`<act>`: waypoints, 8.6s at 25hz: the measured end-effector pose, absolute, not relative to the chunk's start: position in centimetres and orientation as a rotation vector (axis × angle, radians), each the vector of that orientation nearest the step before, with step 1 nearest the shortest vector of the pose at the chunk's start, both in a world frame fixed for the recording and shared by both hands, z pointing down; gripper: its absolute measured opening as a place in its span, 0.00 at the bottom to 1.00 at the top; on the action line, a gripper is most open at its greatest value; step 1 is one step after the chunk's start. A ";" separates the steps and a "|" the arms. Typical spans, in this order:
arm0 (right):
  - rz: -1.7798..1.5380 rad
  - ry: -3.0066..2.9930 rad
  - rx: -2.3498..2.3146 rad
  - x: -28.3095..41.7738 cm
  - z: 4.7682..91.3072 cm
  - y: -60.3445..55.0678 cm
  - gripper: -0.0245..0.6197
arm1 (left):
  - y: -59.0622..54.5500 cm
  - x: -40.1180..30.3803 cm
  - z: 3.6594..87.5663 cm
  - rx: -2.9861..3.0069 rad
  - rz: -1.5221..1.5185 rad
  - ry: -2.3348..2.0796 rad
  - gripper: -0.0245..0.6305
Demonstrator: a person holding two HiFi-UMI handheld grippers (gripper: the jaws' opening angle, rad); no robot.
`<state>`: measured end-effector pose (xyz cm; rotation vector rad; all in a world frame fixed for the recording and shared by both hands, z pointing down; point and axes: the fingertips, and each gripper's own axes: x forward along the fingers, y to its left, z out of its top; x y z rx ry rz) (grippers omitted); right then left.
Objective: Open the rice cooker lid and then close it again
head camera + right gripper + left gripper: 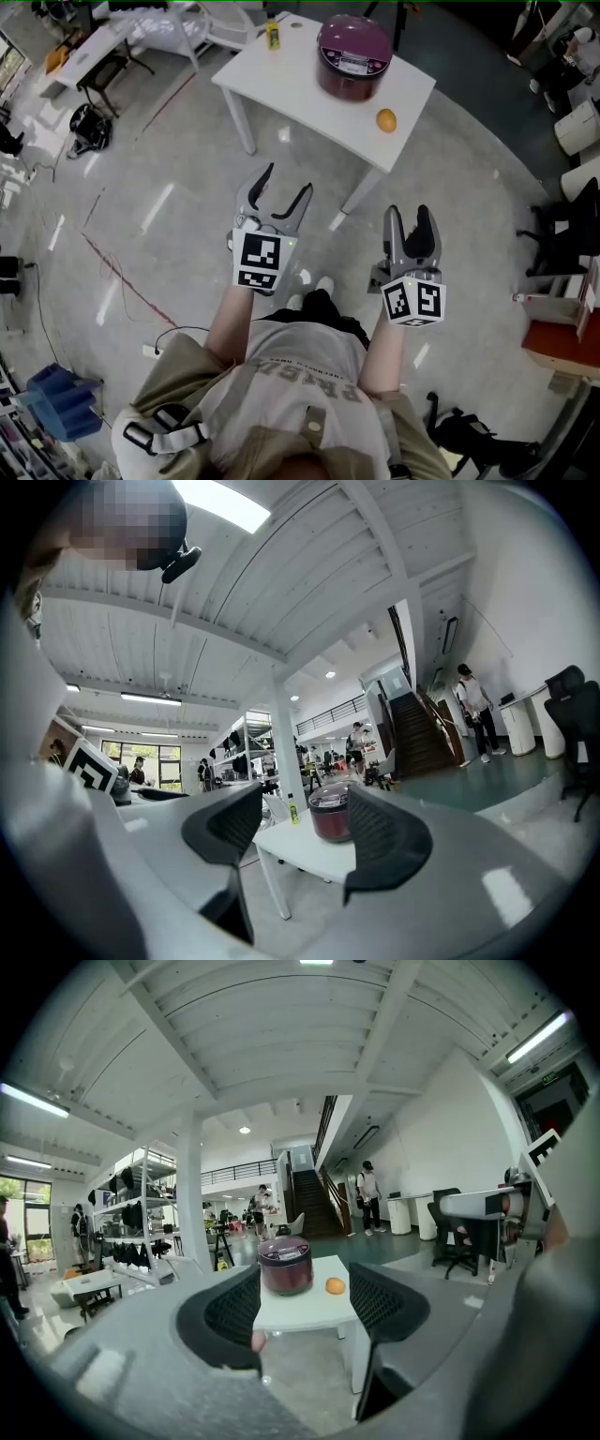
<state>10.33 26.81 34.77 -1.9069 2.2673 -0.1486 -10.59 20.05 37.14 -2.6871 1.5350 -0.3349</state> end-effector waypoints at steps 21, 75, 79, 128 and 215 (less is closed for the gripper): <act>-0.202 2.294 -1.865 12.9 35.9 14.1 0.44 | 8.2 -8.9 38.7 -2.665 -0.381 1.592 0.51; -0.245 2.478 -1.842 15.1 39.2 -10.5 0.44 | -16.1 -1.4 42.6 -2.748 -0.514 1.450 0.51; -0.239 2.514 -1.844 15.1 39.7 -12.8 0.44 | -18.3 -0.7 42.9 -2.744 -0.544 1.413 0.51; -0.138 3.848 -1.179 8.0 51.6 -21.8 0.50 | -23.7 7.6 51.3 -2.592 -1.288 0.346 0.52; -0.321 3.491 -1.382 9.1 49.7 -23.8 0.47 | -25.4 6.9 50.0 -2.897 -1.104 0.413 0.51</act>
